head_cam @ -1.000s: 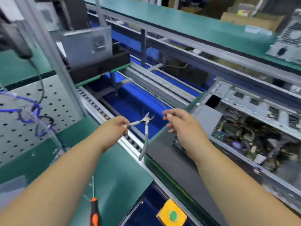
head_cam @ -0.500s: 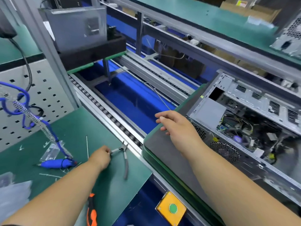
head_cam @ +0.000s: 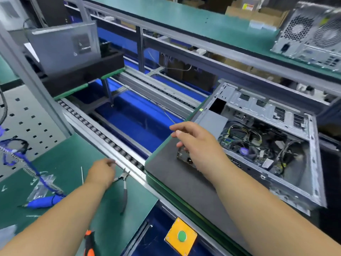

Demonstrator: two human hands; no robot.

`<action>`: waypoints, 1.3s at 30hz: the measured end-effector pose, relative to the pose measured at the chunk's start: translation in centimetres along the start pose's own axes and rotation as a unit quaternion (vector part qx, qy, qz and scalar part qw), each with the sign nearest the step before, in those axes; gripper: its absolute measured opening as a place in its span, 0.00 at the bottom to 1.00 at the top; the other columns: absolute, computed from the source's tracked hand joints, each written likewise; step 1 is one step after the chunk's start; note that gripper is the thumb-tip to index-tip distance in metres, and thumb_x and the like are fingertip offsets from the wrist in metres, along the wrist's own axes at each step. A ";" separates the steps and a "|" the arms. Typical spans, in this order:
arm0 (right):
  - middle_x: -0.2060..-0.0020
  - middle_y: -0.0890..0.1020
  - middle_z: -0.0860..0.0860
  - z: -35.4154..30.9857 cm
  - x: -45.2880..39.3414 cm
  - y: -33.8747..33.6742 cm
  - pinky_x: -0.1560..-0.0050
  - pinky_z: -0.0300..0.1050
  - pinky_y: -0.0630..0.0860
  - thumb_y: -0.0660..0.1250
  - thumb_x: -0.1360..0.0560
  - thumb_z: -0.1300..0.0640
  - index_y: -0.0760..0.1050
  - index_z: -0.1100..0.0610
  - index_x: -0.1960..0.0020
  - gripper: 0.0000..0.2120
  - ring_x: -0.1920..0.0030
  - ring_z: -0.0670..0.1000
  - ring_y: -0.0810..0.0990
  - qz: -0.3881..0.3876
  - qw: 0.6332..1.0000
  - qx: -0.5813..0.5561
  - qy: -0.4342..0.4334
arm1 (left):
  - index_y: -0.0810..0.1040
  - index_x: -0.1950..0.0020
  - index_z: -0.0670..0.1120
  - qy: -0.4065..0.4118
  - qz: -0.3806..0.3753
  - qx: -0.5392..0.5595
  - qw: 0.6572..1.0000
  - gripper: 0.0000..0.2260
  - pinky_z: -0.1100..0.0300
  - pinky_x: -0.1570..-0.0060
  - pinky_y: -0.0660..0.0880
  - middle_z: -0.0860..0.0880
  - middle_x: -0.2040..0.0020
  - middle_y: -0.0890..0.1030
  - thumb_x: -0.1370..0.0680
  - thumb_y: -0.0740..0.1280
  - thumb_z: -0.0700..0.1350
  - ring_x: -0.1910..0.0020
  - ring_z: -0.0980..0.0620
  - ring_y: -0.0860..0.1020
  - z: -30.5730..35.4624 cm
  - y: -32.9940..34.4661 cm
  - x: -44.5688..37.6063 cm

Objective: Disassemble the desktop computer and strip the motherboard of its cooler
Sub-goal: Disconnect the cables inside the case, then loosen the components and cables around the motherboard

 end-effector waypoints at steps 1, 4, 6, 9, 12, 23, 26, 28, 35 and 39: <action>0.51 0.82 0.41 -0.2 0.3 -1.0 0.55 0.37 0.76 0.62 0.22 0.51 0.80 0.40 0.50 0.09 0.56 0.42 0.80 0.011 1.000 -0.009 -0.009 | 0.81 0.43 0.50 0.026 0.023 0.047 0.998 0.11 0.60 0.55 0.71 0.45 0.44 0.82 0.22 0.64 0.42 0.52 0.46 0.79 2.0 -0.7 0.3; 0.54 0.83 0.43 -0.8 1.2 -4.6 0.61 0.29 0.73 0.63 0.22 0.54 0.81 0.44 0.50 0.09 0.61 0.38 0.79 0.056 0.997 -0.029 -0.038 | 0.80 0.46 0.55 0.128 0.067 0.136 0.980 0.08 0.60 0.57 0.71 0.54 0.50 0.82 0.21 0.64 0.46 0.58 0.55 0.78 9.1 -3.1 2.0; 0.55 0.83 0.43 -1.0 1.9 -7.4 0.61 0.33 0.75 0.62 0.22 0.54 0.81 0.44 0.50 0.10 0.62 0.39 0.78 0.085 0.995 -0.032 -0.046 | 0.80 0.49 0.58 0.208 0.076 0.182 0.958 0.07 0.62 0.54 0.71 0.60 0.53 0.80 0.21 0.64 0.47 0.55 0.62 0.77 14.0 -4.2 3.7; 0.54 0.84 0.42 -0.3 3.1 -12.0 0.58 0.43 0.77 0.62 0.21 0.53 0.82 0.43 0.50 0.10 0.60 0.42 0.79 0.126 0.991 -0.031 -0.040 | 0.80 0.50 0.59 0.308 0.051 0.210 0.926 0.07 0.65 0.60 0.71 0.60 0.55 0.80 0.21 0.64 0.47 0.58 0.63 0.77 20.4 -4.2 7.0; 0.55 0.85 0.42 0.8 4.8 -16.6 0.61 0.42 0.75 0.62 0.20 0.54 0.82 0.43 0.52 0.11 0.63 0.40 0.78 0.196 0.980 -0.042 -0.021 | 0.80 0.51 0.60 0.404 -0.014 0.191 0.894 0.09 0.65 0.60 0.72 0.58 0.55 0.80 0.21 0.64 0.46 0.59 0.59 0.77 25.4 -2.4 10.8; 0.58 0.84 0.44 3.7 9.1 -21.8 0.60 0.42 0.77 0.62 0.22 0.57 0.82 0.44 0.57 0.13 0.65 0.41 0.78 0.259 0.965 -0.012 0.049 | 0.80 0.52 0.61 0.426 -0.052 0.181 0.885 0.09 0.64 0.57 0.72 0.55 0.54 0.80 0.22 0.67 0.45 0.56 0.59 0.77 28.3 1.5 12.9; 0.61 0.84 0.42 3.1 8.0 -18.6 0.64 0.36 0.76 0.63 0.22 0.59 0.83 0.46 0.56 0.12 0.67 0.40 0.77 0.196 0.980 -0.030 0.028 | 0.80 0.51 0.59 0.399 -0.042 0.191 0.896 0.08 0.59 0.55 0.75 0.55 0.55 0.81 0.22 0.66 0.45 0.55 0.54 0.78 26.1 0.5 11.5; 0.60 0.84 0.41 2.6 7.0 -16.0 0.63 0.34 0.76 0.63 0.21 0.58 0.82 0.46 0.55 0.12 0.65 0.40 0.78 0.152 0.988 -0.019 0.015 | 0.78 0.52 0.59 0.373 -0.004 0.200 0.906 0.07 0.61 0.58 0.74 0.57 0.57 0.79 0.23 0.65 0.46 0.57 0.58 0.77 23.7 -0.2 10.2; 0.64 0.83 0.43 1.2 3.3 -7.9 0.62 0.33 0.74 0.64 0.23 0.62 0.83 0.51 0.54 0.11 0.67 0.38 0.76 0.096 0.994 -0.048 -0.010 | 0.76 0.45 0.45 0.068 0.067 -0.029 0.995 0.13 0.50 0.48 0.74 0.41 0.45 0.79 0.27 0.70 0.46 0.47 0.39 0.77 7.0 1.2 3.3; 0.59 0.85 0.46 1.5 1.9 -4.5 0.58 0.37 0.75 0.64 0.23 0.61 0.83 0.48 0.55 0.11 0.65 0.40 0.77 0.073 0.997 -0.036 -0.001 | 0.71 0.36 0.44 0.002 -0.049 -0.213 0.976 0.28 0.51 0.43 0.74 0.41 0.38 0.74 0.29 0.71 0.58 0.40 0.39 0.74 0.6 3.8 2.5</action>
Point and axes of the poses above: each hand's wrist, its own x-axis away from the middle knuckle, its own y-axis out of the palm, z = x × y, the point moved 1 cm from there along -x, towards the middle knuckle
